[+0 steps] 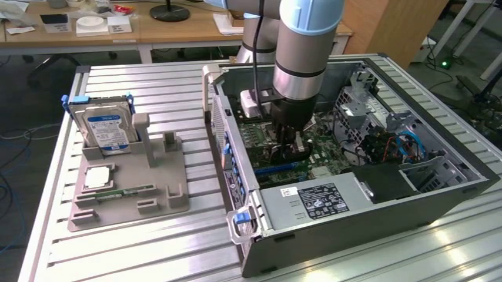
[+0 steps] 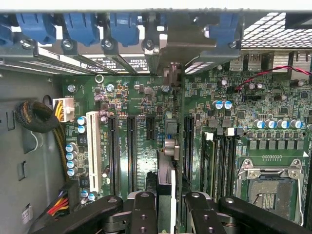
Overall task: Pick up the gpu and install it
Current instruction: 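Insert the gpu into the slot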
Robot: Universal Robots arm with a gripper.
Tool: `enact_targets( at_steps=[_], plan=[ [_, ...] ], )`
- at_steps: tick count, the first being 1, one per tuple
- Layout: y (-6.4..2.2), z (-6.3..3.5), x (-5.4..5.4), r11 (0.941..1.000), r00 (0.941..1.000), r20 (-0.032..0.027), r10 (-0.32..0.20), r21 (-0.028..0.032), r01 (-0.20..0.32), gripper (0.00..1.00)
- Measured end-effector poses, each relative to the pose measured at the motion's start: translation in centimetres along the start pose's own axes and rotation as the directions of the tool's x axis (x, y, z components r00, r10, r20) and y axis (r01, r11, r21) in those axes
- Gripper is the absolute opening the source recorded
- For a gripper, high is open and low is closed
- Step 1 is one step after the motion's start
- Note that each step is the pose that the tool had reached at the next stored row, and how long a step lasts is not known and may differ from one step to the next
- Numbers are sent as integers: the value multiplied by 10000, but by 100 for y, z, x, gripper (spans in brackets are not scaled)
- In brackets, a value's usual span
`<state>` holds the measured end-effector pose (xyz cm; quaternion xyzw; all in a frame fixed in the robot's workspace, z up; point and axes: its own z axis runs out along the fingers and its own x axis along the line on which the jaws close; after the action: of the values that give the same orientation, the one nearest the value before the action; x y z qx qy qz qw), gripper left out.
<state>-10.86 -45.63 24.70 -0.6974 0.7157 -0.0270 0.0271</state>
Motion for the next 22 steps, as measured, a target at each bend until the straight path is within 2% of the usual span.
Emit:
enact_targets(
  at_steps=[2,5,6,22],
  plan=[
    [0,0,0,10000,10000,1,0,4,0,27],
    [2,0,0,10000,10000,2,3,68,-3,27],
    [3,0,0,10000,10000,3,1,73,-1,27],
    [13,22,0,10000,10000,8,1,74,-2,27]
  ],
)
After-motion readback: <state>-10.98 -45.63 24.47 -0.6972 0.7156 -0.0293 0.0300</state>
